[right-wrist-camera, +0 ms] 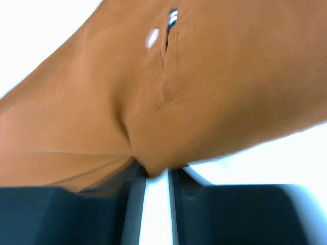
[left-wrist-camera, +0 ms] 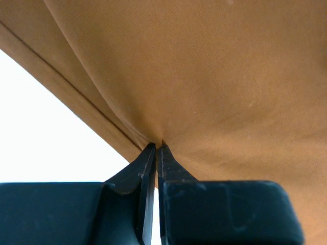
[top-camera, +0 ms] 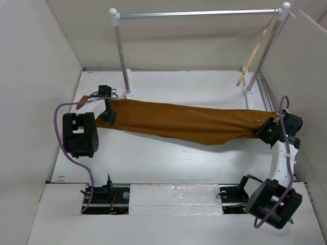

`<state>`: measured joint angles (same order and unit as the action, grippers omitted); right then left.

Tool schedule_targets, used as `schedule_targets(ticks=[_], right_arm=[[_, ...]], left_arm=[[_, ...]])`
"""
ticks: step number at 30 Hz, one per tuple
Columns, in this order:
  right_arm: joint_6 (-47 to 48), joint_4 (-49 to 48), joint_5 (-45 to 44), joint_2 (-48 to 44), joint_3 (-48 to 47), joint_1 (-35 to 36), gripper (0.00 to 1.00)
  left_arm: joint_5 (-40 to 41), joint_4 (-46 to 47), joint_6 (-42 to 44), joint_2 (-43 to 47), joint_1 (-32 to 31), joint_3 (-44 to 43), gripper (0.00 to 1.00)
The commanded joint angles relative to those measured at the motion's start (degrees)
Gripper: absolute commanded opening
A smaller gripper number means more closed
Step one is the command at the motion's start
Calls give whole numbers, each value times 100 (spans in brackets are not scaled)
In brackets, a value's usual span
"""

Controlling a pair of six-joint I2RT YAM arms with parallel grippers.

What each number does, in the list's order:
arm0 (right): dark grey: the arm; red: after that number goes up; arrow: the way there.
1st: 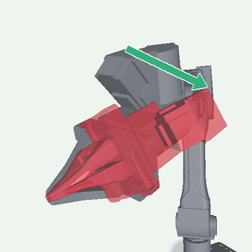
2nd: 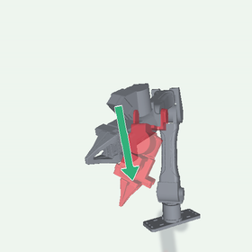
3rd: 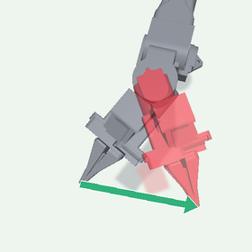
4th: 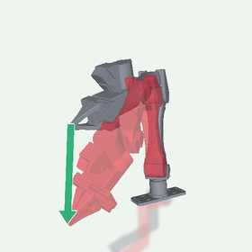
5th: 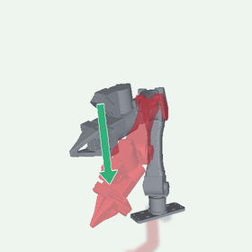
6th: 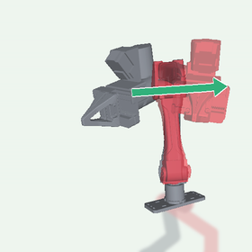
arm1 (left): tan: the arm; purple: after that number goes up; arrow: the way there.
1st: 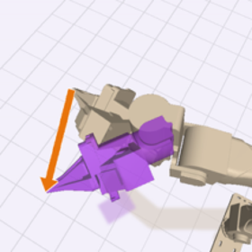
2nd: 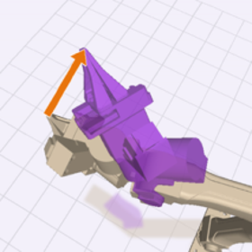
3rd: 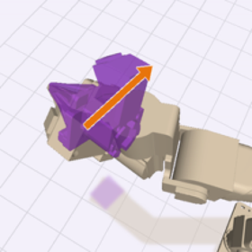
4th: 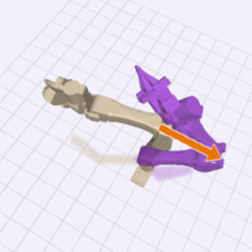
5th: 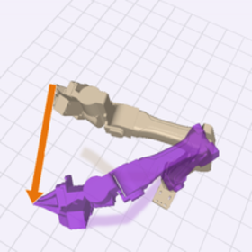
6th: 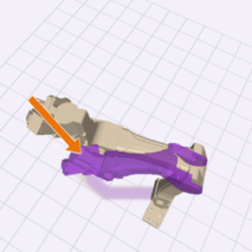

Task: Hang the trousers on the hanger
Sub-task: Fold the trousers at the center of the board.

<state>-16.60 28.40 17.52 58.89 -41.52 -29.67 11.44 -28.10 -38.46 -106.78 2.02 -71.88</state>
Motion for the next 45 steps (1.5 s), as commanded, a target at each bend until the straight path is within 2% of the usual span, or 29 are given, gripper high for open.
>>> schedule_targets(ticks=[1, 2, 3, 4, 5, 6, 7, 8, 10, 12, 13, 14, 15, 16, 17, 19, 21, 22, 23, 24, 27, 32, 35, 36, 39, 45], right_arm=[[973, 427, -1670, -370, -383, -436, 33], [1001, 455, -1708, -239, -453, -434, 45], [1053, 412, -1638, -168, -515, -434, 64], [1158, 238, -1420, -89, -567, -495, 68], [1211, 349, -1122, 85, -864, -496, 73], [1212, 350, -1119, 157, -1032, -496, 73], [1220, 211, -606, 323, -1321, -87, 73], [1221, 210, -601, 324, -1324, -83, 73], [1142, 105, -225, 395, -1718, 381, 72], [1107, -289, -91, 412, -1763, 1408, 71], [1098, -335, -99, 421, -1755, 1777, 68], [1115, -422, -82, 447, -1711, 2520, 60], [1141, -710, -73, 561, -1632, 2876, 32], [1194, -800, -99, 640, -1501, 3184, 9], [1212, -871, -56, 763, -1447, 3439, 0], [1439, -1029, 329, 1149, -1403, 4046, 0], [1545, -1047, 305, 1326, -1421, 4433, 0], [1589, -1039, 227, 1413, -1438, 4748, 5], [1590, -1039, 226, 1449, -1447, 4873, 14], [1772, -1039, 226, 1476, -1438, 4987, 32], [1844, -995, 304, 1634, -1412, 5322, 52], [1941, -749, 217, 1757, -1385, 5629, 54], [1950, -678, 252, 1722, -1385, 5683, 52], [1950, -669, 278, 1713, -1385, 5761, 52], [1924, -730, 287, 1818, -1394, 5981, 52], [1854, -1134, 331, 2284, -1280, 6210, 52]], left_arm=[[1202, -433, 119, 517, 150, 445, 0], [1220, -486, 93, 614, 149, 516, 0], [1185, -556, 49, 763, 149, 578, 0], [1150, -591, 40, 834, 149, 665, 5], [1115, -679, 66, 974, 149, 675, 23], [1115, -740, 84, 1071, 149, 675, 23], [1149, -776, 93, 1359, 149, 640, 49], [1150, -759, 93, 1362, 149, 640, 49], [1080, -724, 110, 1844, 149, 614, 72], [1071, -654, 93, 2126, 245, 570, 73], [1105, -618, -3, 2179, 298, 578, 72], [1114, -488, -65, 2214, 368, 604, 71], [1236, -408, -135, 2258, 482, 692, 70], [1316, -320, -223, 2241, 553, 719, 65], [1352, -119, -241, 2197, 623, 701, 61], [1133, -47, -311, 1934, 1018, 509, 56], [1080, -29, -434, 1610, 1221, 202, 56], [1079, 14, -443, 1504, 1361, 113, 57], [1062, 58, -400, 1389, 1414, 34, 57], [1053, 59, -382, 1110, 1415, -193, 58], [1158, -73, -347, 485, 1537, -667, 59], [1123, -64, -268, -350, 1608, -1039, 58], [1053, 84, -215, -588, 1608, -1135, 53], [975, 146, -189, -598, 1608, -1153, 36], [869, 200, -206, -476, 1608, -1179, 0], [1262, -186, -118, 394, 1530, -1153, 0]])
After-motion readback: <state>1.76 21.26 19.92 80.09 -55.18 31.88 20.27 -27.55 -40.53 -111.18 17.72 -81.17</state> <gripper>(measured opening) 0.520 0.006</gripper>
